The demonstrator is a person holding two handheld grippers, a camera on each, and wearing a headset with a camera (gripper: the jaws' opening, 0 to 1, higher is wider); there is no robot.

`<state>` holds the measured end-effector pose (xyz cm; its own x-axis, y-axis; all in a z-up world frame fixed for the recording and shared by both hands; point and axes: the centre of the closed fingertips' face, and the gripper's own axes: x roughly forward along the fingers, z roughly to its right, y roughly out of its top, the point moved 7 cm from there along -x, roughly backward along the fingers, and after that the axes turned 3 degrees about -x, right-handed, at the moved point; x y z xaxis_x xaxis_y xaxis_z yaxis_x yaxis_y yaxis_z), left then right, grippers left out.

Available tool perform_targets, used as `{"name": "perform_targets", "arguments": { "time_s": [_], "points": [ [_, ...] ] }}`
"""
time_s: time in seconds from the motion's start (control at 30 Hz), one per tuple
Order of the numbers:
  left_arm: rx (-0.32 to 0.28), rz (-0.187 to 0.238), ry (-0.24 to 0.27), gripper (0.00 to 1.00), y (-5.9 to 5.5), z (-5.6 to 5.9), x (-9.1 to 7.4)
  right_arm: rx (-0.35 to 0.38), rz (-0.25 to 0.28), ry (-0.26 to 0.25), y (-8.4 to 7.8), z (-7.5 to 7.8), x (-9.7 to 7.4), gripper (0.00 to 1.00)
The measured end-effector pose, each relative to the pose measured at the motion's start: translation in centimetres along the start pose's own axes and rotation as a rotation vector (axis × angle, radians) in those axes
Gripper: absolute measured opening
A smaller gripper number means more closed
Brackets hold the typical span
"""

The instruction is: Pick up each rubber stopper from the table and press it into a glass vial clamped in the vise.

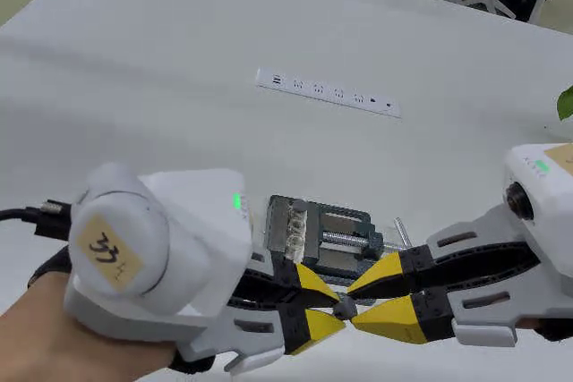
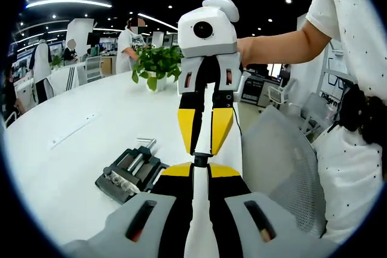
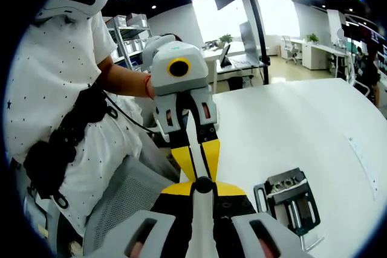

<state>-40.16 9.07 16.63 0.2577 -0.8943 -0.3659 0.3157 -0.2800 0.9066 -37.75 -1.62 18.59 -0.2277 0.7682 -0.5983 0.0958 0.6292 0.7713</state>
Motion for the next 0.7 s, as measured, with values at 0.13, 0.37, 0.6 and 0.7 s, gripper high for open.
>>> {"name": "perform_targets", "arguments": {
  "time_s": [0.13, 0.37, 0.6, 0.7],
  "points": [
    [0.003, 0.001, -0.002, 0.05, 0.03, 0.01, -0.08, -0.007, 0.0, -0.002, 0.08, -0.01, 0.03, 0.06],
    [0.014, -0.011, 0.0, 0.05, -0.21, -0.1, -0.01, -0.021, -0.018, -0.005, 0.04, 0.08, 0.32, 0.05],
    [0.008, -0.009, 0.004, 0.05, -0.51, -0.19, -0.07, -0.018, -0.029, -0.006, 0.03, 0.24, 0.66, 0.05],
    [0.012, -0.015, 0.003, 0.05, -0.69, -0.21, -0.06, -0.018, -0.04, -0.003, 0.0, 0.29, 0.89, 0.05]
  ]
}}
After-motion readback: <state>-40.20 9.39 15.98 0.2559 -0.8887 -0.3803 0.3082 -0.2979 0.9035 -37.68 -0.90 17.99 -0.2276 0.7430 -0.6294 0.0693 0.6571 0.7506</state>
